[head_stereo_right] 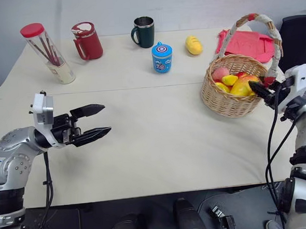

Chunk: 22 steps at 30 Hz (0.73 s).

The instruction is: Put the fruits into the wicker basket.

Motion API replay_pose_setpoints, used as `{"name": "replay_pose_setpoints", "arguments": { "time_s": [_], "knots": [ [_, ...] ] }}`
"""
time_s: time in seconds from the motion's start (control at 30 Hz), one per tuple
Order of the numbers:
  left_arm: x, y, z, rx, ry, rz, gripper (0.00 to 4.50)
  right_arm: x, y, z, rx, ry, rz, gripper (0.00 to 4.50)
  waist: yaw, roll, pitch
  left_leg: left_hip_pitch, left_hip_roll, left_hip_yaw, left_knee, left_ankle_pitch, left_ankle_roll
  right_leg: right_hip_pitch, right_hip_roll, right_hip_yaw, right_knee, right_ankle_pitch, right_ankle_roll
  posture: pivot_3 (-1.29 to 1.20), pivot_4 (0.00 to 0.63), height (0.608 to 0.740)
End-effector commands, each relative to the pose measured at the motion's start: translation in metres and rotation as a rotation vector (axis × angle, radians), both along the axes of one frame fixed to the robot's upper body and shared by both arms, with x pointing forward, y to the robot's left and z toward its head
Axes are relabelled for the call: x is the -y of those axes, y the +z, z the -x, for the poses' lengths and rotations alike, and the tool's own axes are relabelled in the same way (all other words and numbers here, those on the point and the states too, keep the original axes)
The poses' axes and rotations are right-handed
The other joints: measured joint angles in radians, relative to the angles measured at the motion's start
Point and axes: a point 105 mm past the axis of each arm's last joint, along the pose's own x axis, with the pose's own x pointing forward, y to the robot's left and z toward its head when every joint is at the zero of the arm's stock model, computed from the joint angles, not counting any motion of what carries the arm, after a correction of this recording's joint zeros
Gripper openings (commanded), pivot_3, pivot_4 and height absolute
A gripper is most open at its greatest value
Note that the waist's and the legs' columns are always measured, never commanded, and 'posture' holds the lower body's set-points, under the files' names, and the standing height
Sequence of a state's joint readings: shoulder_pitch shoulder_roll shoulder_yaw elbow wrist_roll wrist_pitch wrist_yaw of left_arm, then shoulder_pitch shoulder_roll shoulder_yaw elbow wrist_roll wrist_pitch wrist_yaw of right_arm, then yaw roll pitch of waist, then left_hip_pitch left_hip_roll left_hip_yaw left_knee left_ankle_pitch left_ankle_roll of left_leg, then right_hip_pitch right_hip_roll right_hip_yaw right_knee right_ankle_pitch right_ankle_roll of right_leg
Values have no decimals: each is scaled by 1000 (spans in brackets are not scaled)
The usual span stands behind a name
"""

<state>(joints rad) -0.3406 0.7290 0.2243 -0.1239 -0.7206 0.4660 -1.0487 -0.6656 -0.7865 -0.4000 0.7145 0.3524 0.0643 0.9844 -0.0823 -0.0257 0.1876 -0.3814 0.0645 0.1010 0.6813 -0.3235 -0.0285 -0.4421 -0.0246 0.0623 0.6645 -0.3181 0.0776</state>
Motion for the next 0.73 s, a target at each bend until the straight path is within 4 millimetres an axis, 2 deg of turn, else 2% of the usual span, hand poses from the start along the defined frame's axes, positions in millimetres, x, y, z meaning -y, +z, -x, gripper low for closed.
{"name": "replay_pose_setpoints", "arguments": {
  "time_s": [0.03,0.1,0.13,0.23,0.33,0.37,0.47,0.6,0.67,0.73],
  "knots": [
    [-15,3,6,37,61,-53,4500,17,31,28,102,22,81,3657,4,0,0,0,0,-1,0,0,0,0,0,0,0,0,0,0,150,740],
    [-29,-7,8,40,124,-120,4500,23,36,42,117,34,111,4313,6,0,0,-1,0,-2,0,0,0,0,0,0,-1,0,0,0,150,740],
    [-35,-13,10,36,155,-153,4500,26,36,48,111,36,138,4463,6,0,0,-1,0,-2,-1,0,0,0,0,0,-1,0,0,0,150,740],
    [-53,-36,21,-18,242,-219,4500,26,27,69,48,101,301,4463,6,0,0,0,0,-1,-1,0,1,1,0,0,-2,0,0,0,150,740],
    [-67,-60,33,-69,311,-287,4500,11,0,89,-40,262,516,4463,2,0,0,11,0,-1,-4,-2,3,13,0,0,-6,0,0,0,150,740],
    [-69,-67,37,-74,322,-309,4500,4,-8,93,-50,312,538,4463,2,0,0,14,0,-1,-6,-5,7,16,0,0,-7,-1,0,0,150,740],
    [-70,-80,46,-49,349,-340,4500,-37,-48,107,-87,537,554,4463,1,-1,0,18,0,-1,-9,-5,7,18,0,1,-8,-1,0,0,150,740],
    [-56,-88,49,-7,349,-345,4500,-82,-88,111,-71,695,497,4463,3,-2,-1,29,0,-2,-14,-5,7,30,-1,0,-11,-1,0,0,150,740],
    [-50,-89,47,42,362,-372,4500,-103,-103,113,-36,760,472,4463,8,-2,-1,30,0,-2,-15,-5,7,32,-2,1,-12,-1,0,0,150,740],
    [-50,-90,47,39,363,-416,4500,-121,-105,110,22,796,458,4463,12,-2,-1,30,-1,-2,-15,-5,7,32,-2,0,-12,-1,0,0,150,740]
  ]
}}
